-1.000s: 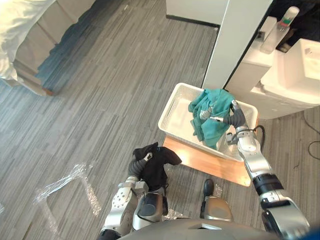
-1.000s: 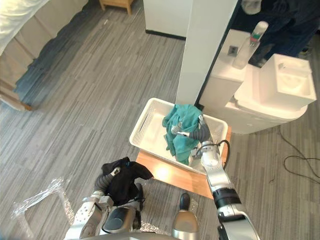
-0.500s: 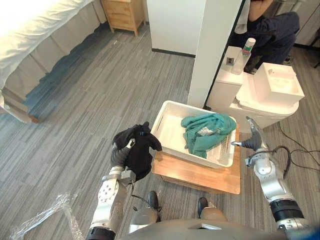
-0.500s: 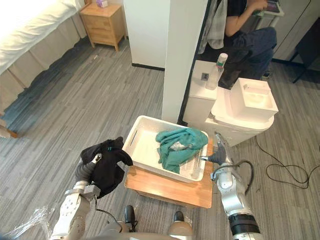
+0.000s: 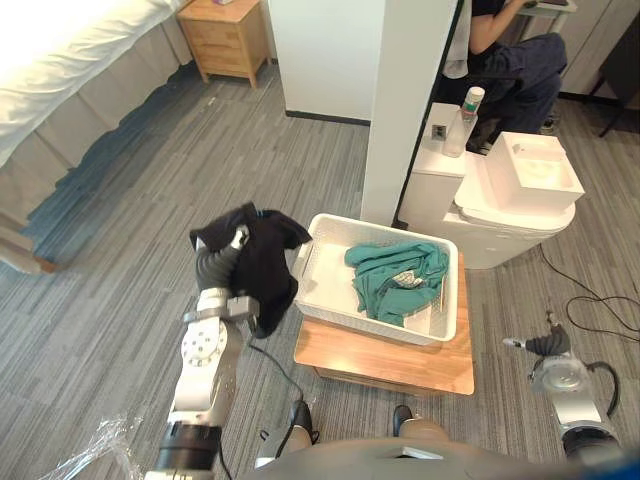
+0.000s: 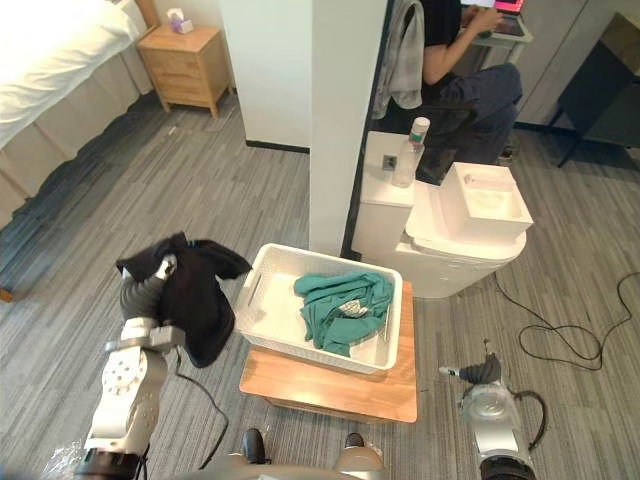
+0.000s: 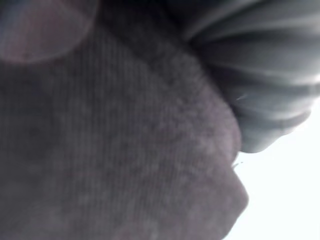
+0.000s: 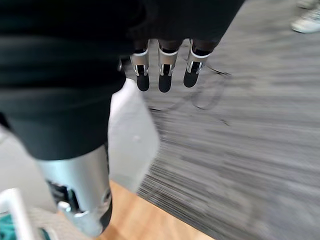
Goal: Tidy the bed and pick cloth on bed and put in laundry
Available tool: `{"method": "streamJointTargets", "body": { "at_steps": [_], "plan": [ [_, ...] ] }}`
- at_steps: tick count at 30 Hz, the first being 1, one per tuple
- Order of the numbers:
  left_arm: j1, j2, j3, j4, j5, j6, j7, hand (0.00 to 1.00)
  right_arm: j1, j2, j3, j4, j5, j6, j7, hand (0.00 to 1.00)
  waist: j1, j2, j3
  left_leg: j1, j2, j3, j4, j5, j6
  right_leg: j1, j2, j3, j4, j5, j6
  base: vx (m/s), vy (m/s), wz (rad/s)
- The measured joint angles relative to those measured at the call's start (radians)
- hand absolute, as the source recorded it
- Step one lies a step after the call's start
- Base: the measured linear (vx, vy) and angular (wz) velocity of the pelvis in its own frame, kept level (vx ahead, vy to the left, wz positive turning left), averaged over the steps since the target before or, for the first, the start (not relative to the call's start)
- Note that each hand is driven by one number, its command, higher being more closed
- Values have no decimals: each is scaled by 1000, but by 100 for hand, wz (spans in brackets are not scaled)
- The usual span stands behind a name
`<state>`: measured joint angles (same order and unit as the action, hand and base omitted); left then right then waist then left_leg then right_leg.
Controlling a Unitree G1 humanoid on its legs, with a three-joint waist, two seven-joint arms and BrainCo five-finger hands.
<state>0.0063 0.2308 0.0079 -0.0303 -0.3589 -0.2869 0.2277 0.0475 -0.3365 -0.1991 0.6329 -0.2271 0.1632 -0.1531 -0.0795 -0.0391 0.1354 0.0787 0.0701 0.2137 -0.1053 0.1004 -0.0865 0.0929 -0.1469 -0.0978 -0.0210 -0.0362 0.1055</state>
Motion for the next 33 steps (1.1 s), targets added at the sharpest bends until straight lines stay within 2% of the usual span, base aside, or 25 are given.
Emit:
{"method": "streamJointTargets", "body": {
  "at_steps": [4,8,9,13,19,23,29,33],
  "plan": [
    [-148,57,1,64,0,0,61,100,47,53,2,63,53,-16,7,0,-30,3,-13,15,12,24,0,-5,-5,3,12,18,-1,-3,-9,-23,-15,-17],
    [-283,100,-5,166,0,30,62,100,104,86,7,104,90,-29,15,0,-50,3,-14,36,19,64,0,-17,-8,3,20,59,-8,3,-18,-13,11,-32],
    [-326,102,-9,219,-1,41,62,100,128,100,14,114,100,-40,14,0,-68,2,-14,45,20,80,0,-21,-10,3,21,74,-9,4,-19,1,24,-26],
    [-387,103,-49,305,-2,48,52,100,171,144,15,141,122,-62,12,0,-98,-2,-20,51,21,116,0,-31,-11,-10,24,110,-12,8,-18,24,24,-32],
    [-438,103,-128,378,1,50,-12,100,235,182,14,158,125,-103,13,0,-130,-3,-20,83,30,178,0,-52,-27,-17,36,170,-10,16,-14,50,11,-31],
    [-467,103,-179,429,2,70,-60,100,234,182,13,182,125,-126,14,0,-147,0,-20,97,39,201,0,-58,-35,-17,49,189,-9,13,-21,27,-20,-18],
    [-446,60,-281,485,67,90,-116,100,234,193,9,231,124,-151,15,0,-150,9,-18,97,47,221,0,-60,-38,-32,60,205,-2,10,-26,1,-12,-8],
    [-381,20,-370,485,68,144,-157,100,232,213,10,252,124,-155,15,0,-150,19,-16,97,50,221,0,-62,-40,-32,62,205,0,8,-29,0,0,0]
  ]
}}
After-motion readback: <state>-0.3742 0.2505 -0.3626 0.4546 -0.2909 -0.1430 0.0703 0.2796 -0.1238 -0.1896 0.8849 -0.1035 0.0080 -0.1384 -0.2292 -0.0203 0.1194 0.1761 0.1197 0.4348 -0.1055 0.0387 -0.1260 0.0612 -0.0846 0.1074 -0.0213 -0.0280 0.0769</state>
